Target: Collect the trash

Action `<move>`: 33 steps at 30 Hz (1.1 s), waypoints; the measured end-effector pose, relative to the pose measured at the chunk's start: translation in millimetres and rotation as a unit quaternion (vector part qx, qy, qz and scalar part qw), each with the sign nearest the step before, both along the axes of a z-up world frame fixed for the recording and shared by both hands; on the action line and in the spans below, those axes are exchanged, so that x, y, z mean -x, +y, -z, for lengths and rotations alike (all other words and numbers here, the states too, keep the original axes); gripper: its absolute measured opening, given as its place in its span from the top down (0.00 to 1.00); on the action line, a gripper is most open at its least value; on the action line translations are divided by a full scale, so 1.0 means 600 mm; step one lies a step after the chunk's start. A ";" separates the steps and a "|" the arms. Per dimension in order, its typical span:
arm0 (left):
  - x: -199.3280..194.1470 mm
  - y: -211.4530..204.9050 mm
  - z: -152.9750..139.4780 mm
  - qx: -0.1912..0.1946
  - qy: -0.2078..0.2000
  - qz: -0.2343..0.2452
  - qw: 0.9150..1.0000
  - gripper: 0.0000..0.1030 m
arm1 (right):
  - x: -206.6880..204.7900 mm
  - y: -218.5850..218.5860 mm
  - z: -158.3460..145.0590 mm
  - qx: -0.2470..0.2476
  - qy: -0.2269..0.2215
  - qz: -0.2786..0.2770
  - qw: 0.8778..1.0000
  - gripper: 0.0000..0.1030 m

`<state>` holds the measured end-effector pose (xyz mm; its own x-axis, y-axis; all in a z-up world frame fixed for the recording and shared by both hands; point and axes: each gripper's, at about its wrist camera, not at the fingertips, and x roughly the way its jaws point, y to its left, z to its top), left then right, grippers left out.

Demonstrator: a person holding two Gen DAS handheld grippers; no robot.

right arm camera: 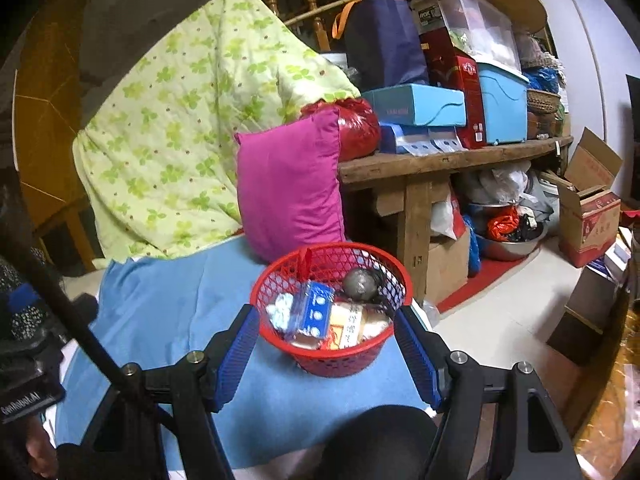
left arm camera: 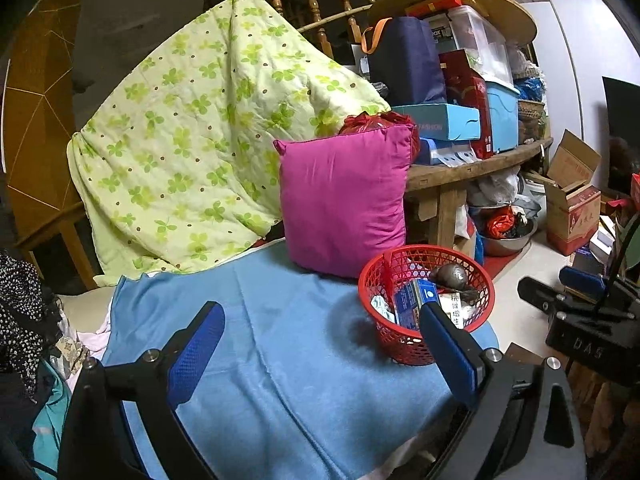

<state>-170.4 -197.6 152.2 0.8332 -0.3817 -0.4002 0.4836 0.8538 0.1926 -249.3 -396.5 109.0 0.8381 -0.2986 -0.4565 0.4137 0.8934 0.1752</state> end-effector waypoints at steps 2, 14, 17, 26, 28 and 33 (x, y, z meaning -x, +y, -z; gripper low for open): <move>-0.002 0.000 -0.001 0.004 0.005 -0.003 1.000 0.05 | 0.001 -0.003 0.004 -0.001 0.009 0.005 1.000 0.29; 0.008 -0.022 -0.009 -0.005 0.001 -0.019 1.000 0.05 | 0.032 -0.026 -0.007 0.034 0.022 0.051 0.998 0.29; 0.009 -0.030 -0.009 -0.008 0.003 -0.015 1.000 0.05 | 0.035 -0.029 -0.009 0.039 0.022 0.059 0.997 0.29; 0.005 -0.042 0.005 -0.015 0.026 -0.004 1.000 0.05 | 0.039 -0.034 -0.008 0.045 0.021 0.061 0.997 0.29; 0.005 -0.041 0.006 -0.015 0.027 -0.005 1.000 0.05 | 0.039 -0.033 -0.009 0.045 0.020 0.061 0.997 0.29; 0.006 -0.034 0.005 -0.007 0.029 -0.005 1.000 0.05 | 0.037 -0.029 -0.009 0.049 0.019 0.060 0.997 0.29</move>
<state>-173.8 -218.1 149.3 0.8120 -0.3684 -0.4527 0.4864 0.8559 0.1759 -271.5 -414.0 114.4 0.7765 -0.4402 -0.4509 0.5229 0.8494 0.0713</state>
